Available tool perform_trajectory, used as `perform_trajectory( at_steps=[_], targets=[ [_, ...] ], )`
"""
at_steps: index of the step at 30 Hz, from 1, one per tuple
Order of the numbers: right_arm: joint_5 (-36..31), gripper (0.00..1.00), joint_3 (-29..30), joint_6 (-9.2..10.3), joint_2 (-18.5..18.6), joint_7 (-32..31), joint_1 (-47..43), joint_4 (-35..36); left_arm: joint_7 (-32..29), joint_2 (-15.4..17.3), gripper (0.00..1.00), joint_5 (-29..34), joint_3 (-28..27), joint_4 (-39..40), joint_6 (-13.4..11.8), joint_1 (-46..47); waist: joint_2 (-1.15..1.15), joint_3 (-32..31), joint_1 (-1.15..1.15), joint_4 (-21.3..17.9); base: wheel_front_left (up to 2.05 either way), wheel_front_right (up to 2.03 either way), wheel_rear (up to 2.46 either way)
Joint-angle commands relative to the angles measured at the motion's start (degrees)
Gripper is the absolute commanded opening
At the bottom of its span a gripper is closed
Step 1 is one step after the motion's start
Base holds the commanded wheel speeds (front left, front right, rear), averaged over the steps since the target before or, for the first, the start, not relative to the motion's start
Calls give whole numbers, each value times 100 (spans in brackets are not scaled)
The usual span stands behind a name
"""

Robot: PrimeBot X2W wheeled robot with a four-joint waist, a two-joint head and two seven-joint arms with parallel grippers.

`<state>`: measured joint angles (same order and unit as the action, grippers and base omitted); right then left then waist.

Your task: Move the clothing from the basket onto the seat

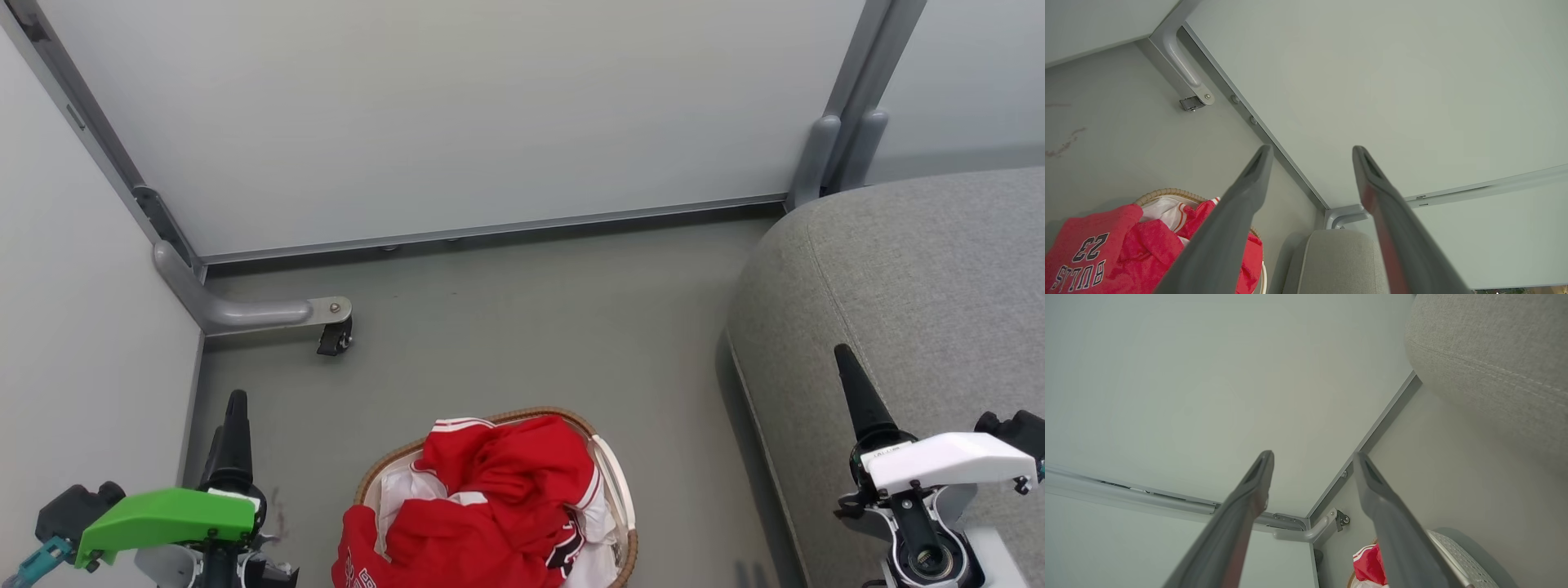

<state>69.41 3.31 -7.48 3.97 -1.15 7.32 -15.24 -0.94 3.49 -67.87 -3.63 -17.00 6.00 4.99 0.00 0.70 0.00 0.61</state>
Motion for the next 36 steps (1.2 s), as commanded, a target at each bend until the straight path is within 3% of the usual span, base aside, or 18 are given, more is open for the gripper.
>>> perform_trajectory(
  at_steps=[1, 22, 36],
  targets=[
    [-287, 100, -34, -1, 77, 79, 195, 111, 65, 106, 100, 320, 61, 92, -46, 214, 0, 3, 0, 4, 0, 0, 0],
    [-2244, 100, -454, -1, 189, 529, 421, -24, 512, 369, 100, 2184, 847, -230, -440, 467, 0, 39, 0, 58, 0, 0, 0],
    [-3318, 100, -584, -2, 145, 779, 506, -107, 759, 449, 100, 3170, 1222, -368, -575, 671, 0, 81, 0, 90, 0, 0, 0]
  ],
)
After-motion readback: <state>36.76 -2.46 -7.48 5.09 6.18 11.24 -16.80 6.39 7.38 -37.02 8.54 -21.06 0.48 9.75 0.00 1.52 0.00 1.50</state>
